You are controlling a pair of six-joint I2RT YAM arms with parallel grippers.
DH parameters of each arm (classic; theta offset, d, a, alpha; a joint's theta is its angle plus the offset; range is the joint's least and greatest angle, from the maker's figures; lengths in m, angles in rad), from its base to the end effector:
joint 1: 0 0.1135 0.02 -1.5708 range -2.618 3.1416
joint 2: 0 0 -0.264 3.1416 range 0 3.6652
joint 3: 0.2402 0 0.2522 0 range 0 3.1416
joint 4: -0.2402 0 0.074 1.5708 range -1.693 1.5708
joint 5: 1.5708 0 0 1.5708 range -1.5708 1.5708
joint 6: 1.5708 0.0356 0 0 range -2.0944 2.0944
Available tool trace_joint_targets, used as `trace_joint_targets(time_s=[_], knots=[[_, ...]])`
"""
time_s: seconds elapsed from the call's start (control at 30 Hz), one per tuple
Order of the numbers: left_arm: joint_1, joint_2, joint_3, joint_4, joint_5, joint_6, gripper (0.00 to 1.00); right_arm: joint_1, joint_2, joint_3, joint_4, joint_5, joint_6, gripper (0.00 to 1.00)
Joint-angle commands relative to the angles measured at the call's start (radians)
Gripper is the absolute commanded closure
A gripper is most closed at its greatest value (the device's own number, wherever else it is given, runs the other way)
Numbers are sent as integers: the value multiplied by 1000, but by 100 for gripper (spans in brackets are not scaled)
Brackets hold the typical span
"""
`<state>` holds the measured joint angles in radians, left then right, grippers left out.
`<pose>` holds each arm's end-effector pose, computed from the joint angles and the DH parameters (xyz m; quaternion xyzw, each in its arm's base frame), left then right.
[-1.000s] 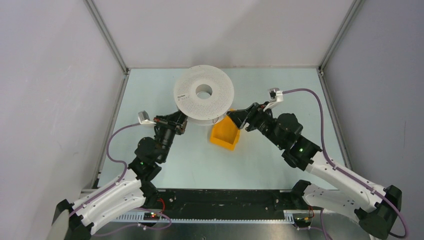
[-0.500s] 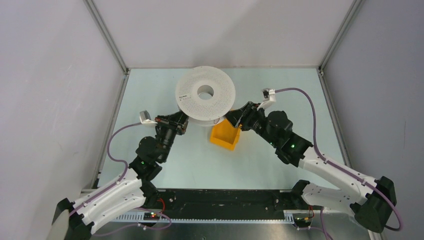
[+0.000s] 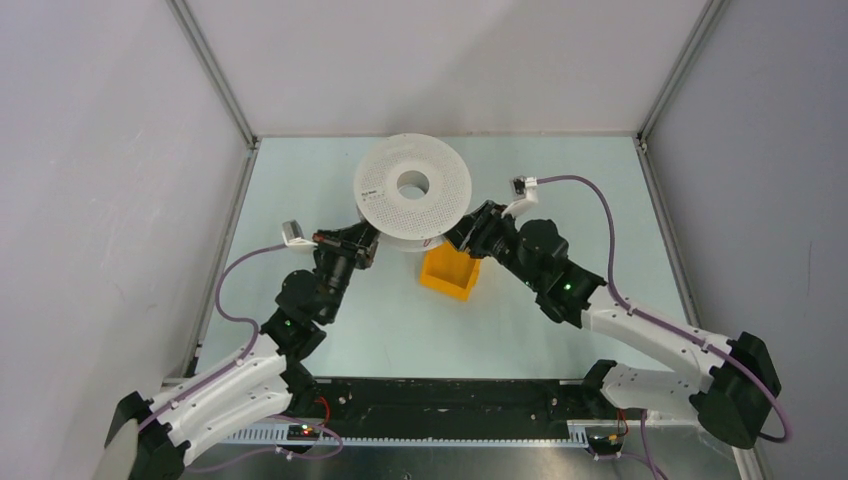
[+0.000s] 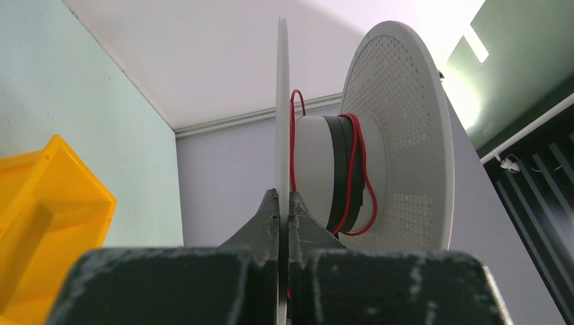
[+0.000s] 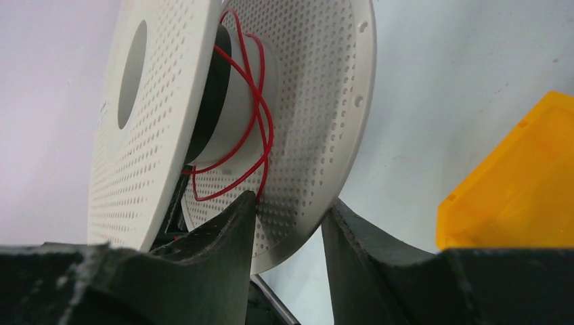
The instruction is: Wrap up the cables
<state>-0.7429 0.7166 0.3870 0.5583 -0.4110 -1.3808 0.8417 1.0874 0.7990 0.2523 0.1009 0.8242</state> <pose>0.1392 -0.1086 0.2886 -0.3426 0.5279 -0.6077 0.4844 0.1749 0.1904 0.3312 0.0287 0.7191 0.4886 0.4933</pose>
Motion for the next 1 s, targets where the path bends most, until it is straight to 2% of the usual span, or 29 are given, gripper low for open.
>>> trace_joint_targets(time_s=[0.0, 0.57, 0.77, 0.97], knots=[[-3, -1, 47, 135, 39, -40, 100, 14, 38, 0, 129, 31, 27, 57], [-10, 47, 49, 198, 73, -46, 100, 117, 216, 20, 330, 265, 56, 66], [-16, 70, 55, 223, 80, -51, 100, 180, 265, 67, 378, 410, 44, 64], [-18, 50, 48, 236, 67, -42, 100, 222, 305, 77, 469, 544, -13, 69]])
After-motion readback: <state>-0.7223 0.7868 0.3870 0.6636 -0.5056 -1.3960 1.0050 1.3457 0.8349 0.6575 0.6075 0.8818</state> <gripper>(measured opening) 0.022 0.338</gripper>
